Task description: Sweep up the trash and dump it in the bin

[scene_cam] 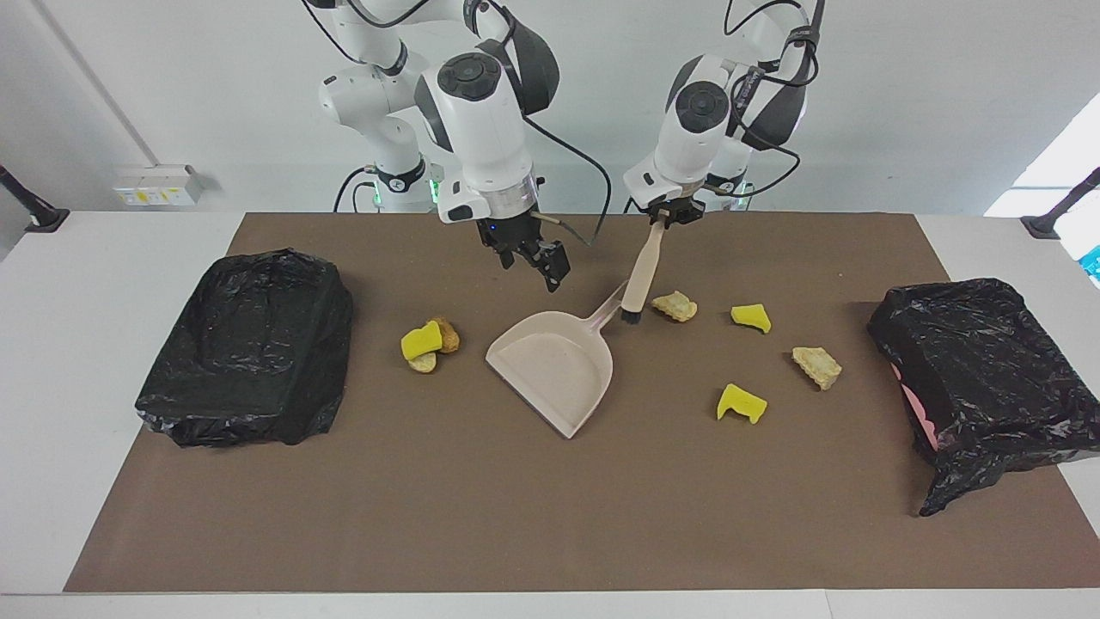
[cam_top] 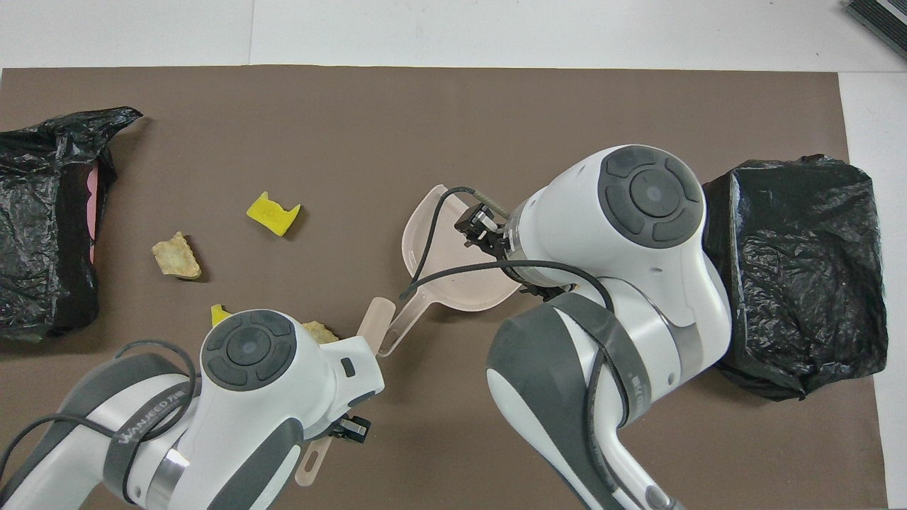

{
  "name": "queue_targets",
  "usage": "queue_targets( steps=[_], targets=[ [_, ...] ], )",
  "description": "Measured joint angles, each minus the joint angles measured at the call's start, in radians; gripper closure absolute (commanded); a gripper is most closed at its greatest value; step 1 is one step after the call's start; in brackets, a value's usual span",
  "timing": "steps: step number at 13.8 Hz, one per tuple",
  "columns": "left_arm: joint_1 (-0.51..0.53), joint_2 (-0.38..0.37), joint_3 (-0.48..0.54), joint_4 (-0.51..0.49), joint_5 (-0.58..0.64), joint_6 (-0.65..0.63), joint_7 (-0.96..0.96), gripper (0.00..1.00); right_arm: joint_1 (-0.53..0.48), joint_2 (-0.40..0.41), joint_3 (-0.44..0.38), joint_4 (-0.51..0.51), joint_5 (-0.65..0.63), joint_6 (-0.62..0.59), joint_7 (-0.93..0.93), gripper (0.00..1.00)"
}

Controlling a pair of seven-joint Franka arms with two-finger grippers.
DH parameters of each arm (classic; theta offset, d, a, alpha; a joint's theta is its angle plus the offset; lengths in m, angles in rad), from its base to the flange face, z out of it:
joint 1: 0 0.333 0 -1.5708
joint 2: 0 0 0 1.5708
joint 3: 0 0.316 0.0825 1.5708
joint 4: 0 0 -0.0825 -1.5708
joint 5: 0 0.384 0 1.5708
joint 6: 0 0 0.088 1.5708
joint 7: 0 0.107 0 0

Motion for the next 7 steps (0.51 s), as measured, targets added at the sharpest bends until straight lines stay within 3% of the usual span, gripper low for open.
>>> queue_targets(
  steps=[3, 7],
  targets=[
    [-0.003, -0.002, 0.006, -0.008, -0.115, 0.000, -0.079, 1.00, -0.003, 0.000, -0.006, 0.002, 0.004, -0.003, 0.000, 0.00],
    [0.071, -0.013, 0.026, 0.006, -0.121, 0.000, -0.106, 1.00, -0.003, 0.000, -0.007, 0.001, 0.008, -0.013, -0.007, 0.00]
  ],
)
